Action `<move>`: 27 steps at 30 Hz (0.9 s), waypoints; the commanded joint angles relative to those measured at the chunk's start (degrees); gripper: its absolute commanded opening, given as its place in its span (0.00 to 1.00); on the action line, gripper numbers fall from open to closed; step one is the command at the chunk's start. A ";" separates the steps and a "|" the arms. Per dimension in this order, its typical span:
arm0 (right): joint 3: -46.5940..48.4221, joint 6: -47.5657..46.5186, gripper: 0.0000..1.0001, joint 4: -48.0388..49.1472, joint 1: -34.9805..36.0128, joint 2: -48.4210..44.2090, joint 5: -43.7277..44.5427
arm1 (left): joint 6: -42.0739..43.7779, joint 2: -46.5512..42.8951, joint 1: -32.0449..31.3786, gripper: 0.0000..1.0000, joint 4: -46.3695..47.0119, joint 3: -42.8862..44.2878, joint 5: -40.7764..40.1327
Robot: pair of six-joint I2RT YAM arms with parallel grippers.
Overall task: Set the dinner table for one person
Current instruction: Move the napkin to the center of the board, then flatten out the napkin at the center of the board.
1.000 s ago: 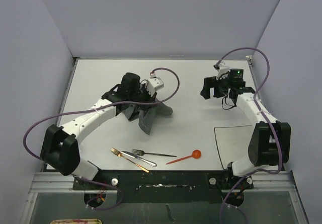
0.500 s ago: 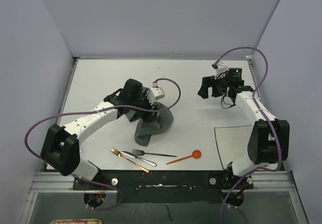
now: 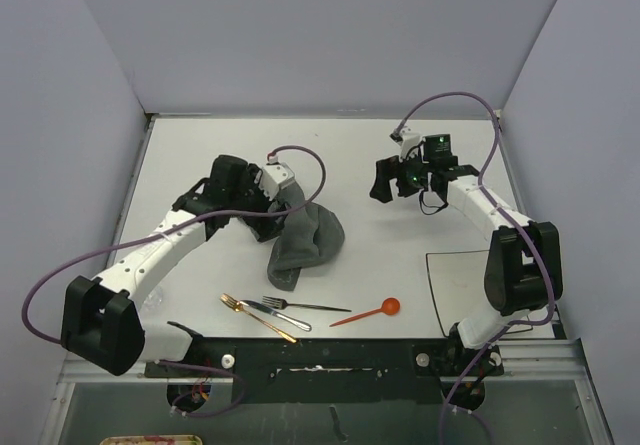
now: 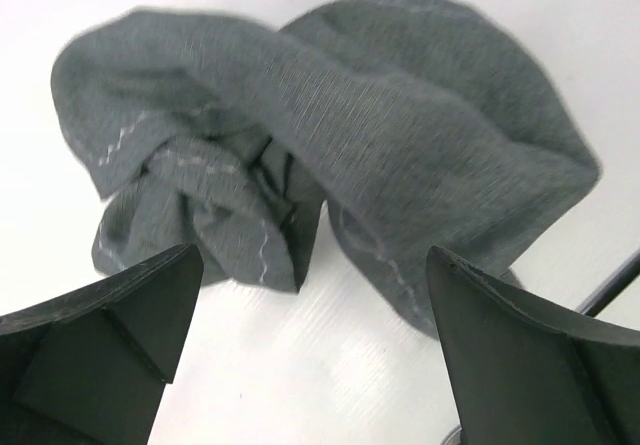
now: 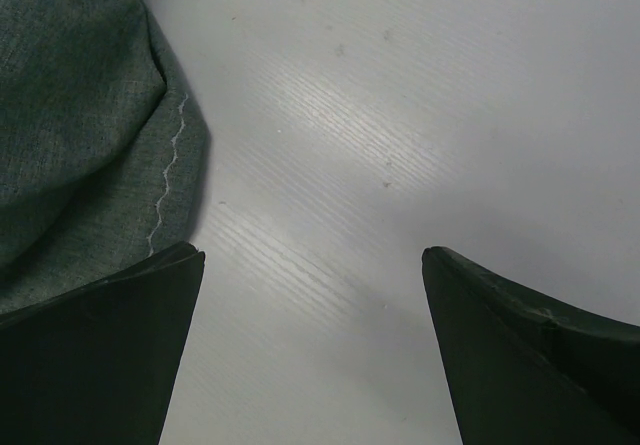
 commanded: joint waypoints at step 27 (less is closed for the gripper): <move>3.16 3.48 0.93 2.48 1.52 -0.08 -7.26 | -8.63 18.78 15.18 0.84 21.04 4.23 4.41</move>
